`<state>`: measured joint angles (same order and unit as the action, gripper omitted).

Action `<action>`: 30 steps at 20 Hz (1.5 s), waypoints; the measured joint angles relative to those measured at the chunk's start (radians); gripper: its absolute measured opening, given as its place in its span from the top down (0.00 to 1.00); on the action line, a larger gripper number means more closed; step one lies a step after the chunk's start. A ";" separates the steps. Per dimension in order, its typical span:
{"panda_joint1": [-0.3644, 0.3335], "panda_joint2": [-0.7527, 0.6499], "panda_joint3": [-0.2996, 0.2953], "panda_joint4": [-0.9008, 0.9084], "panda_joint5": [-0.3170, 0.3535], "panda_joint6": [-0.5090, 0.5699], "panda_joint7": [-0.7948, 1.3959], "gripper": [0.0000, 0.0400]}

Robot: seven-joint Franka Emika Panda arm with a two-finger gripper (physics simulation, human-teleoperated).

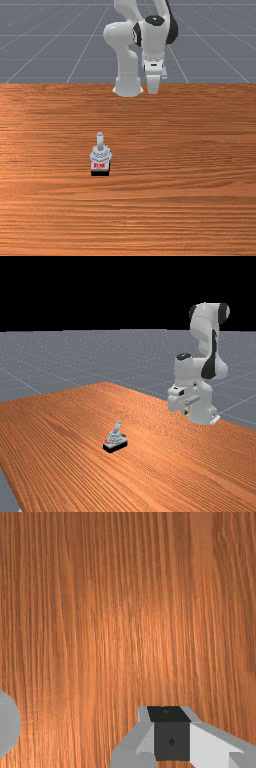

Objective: Turn on the trigger

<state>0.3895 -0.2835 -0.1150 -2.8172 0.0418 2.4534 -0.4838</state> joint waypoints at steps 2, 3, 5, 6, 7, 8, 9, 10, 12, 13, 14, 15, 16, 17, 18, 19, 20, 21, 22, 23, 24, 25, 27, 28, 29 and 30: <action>-0.072 -0.068 -0.003 -0.085 -0.046 0.116 0.075 1.00; -0.113 -0.078 -0.014 -0.093 -0.058 0.116 0.110 1.00; -0.143 -0.088 -0.063 -0.098 -0.088 0.108 0.008 1.00; -0.157 -0.091 -0.086 -0.098 -0.102 0.105 -0.036 1.00; -0.128 -0.095 -0.177 -0.093 -0.050 0.093 -0.203 1.00; -0.176 -0.094 -0.147 -0.094 -0.130 0.095 -0.175 1.00; -0.183 -0.094 -0.166 -0.091 -0.141 0.092 -0.219 1.00; -0.198 -0.081 -0.168 -0.073 -0.136 0.059 -0.190 1.00; -0.224 -0.090 -0.182 -0.085 -0.149 0.088 -0.188 1.00; -0.237 -0.088 -0.188 -0.083 -0.152 0.088 -0.184 1.00; -0.248 -0.086 -0.199 -0.080 -0.157 0.087 -0.193 1.00; -0.250 -0.084 -0.212 -0.077 -0.163 0.085 -0.225 1.00; -0.257 -0.094 -0.227 -0.093 -0.175 0.122 -0.261 1.00; -0.263 -0.091 -0.235 -0.089 -0.178 0.118 -0.271 1.00; -0.252 -0.073 -0.241 -0.064 -0.172 0.086 -0.297 1.00; -0.246 -0.062 -0.243 -0.054 -0.167 0.087 -0.306 1.00; -0.239 -0.048 -0.245 -0.041 -0.160 0.088 -0.312 1.00; -0.214 -0.008 -0.259 -0.002 -0.140 0.086 -0.379 1.00; -0.198 0.036 -0.263 0.042 -0.113 0.085 -0.403 1.00; -0.185 0.091 -0.263 0.097 -0.078 0.080 -0.417 1.00; -0.174 0.144 -0.262 0.155 -0.044 0.073 -0.441 1.00; -0.168 0.196 -0.258 0.213 -0.013 0.063 -0.454 1.00; -0.161 0.258 -0.250 0.274 0.040 0.101 -0.418 1.00; -0.160 0.281 -0.248 0.305 0.045 0.076 -0.417 1.00; -0.159 0.297 -0.247 0.324 0.055 0.075 -0.423 1.00; -0.158 0.306 -0.245 0.330 0.068 0.094 -0.432 1.00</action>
<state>0.2317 0.0225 -0.3597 -2.4869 0.1098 2.5470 -0.9162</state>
